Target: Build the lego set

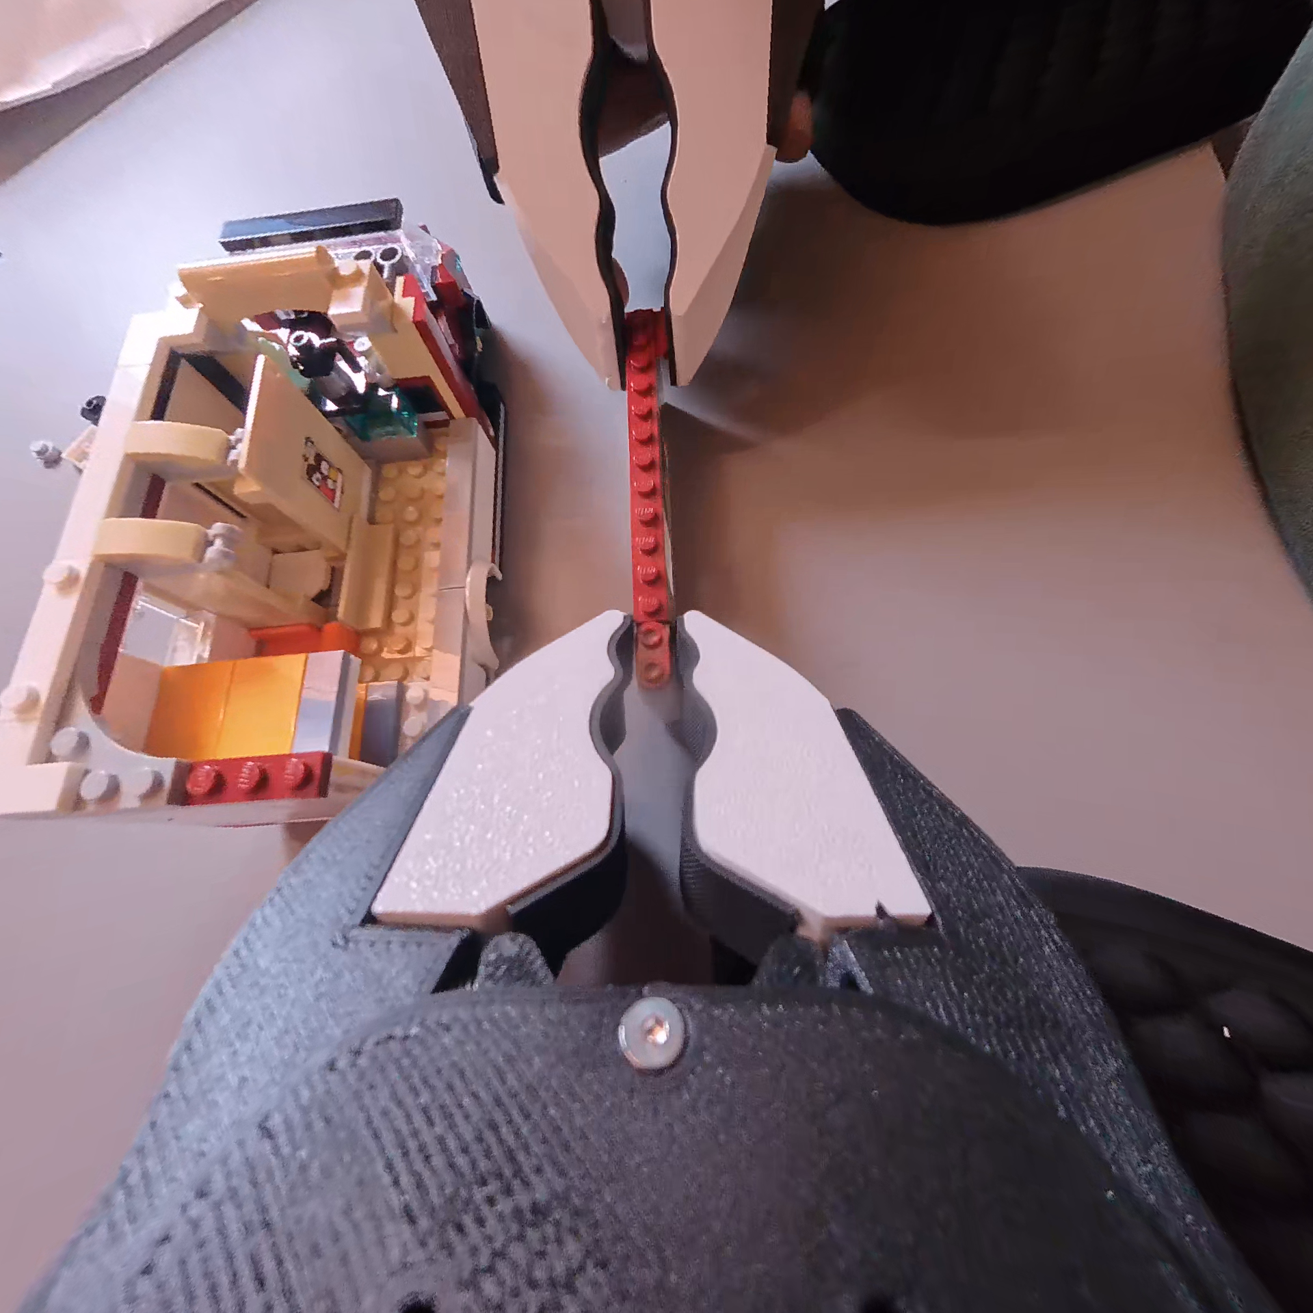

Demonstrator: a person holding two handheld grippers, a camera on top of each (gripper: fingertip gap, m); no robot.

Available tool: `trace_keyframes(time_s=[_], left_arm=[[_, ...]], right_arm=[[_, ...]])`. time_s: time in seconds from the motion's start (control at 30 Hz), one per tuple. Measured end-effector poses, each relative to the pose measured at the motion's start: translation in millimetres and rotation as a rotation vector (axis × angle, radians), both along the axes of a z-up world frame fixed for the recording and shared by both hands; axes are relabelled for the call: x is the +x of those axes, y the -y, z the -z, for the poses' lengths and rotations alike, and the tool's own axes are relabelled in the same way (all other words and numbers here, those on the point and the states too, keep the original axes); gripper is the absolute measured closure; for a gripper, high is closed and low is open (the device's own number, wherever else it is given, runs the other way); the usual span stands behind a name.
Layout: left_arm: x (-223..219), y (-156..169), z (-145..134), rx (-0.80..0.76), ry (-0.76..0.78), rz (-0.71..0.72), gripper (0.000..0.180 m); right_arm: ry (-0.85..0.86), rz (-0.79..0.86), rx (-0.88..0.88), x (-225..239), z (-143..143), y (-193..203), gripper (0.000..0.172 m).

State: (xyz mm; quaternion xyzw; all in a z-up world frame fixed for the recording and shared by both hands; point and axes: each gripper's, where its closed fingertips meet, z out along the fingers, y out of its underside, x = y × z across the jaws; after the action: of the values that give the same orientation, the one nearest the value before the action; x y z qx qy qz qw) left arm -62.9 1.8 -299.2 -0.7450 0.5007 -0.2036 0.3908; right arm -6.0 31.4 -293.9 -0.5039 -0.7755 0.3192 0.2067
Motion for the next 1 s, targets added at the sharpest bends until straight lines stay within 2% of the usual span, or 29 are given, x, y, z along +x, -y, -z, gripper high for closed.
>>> trace_keyframes(time_s=[0.3,0.57,0.77,1.0], left_arm=[[-3.8,-5.1,0.1,0.019,-0.008,-0.024,0.171],[-9.5,-6.0,-4.6,0.033,-0.014,-0.030,0.165],[-16.8,-3.7,-19.4,0.055,0.015,-0.020,0.162],[-24.5,-5.6,-48.6,0.102,0.144,-0.037,0.162]], right_arm=[[-0.013,0.029,-0.008,-3.6,2.2,-4.1,0.159],[-0.023,0.042,-0.011,-3.2,-0.1,-7.4,0.153],[-0.042,0.046,-0.006,-1.1,-6.3,-10.0,0.149],[-0.081,0.055,-0.009,0.6,-16.5,-12.8,0.147]])
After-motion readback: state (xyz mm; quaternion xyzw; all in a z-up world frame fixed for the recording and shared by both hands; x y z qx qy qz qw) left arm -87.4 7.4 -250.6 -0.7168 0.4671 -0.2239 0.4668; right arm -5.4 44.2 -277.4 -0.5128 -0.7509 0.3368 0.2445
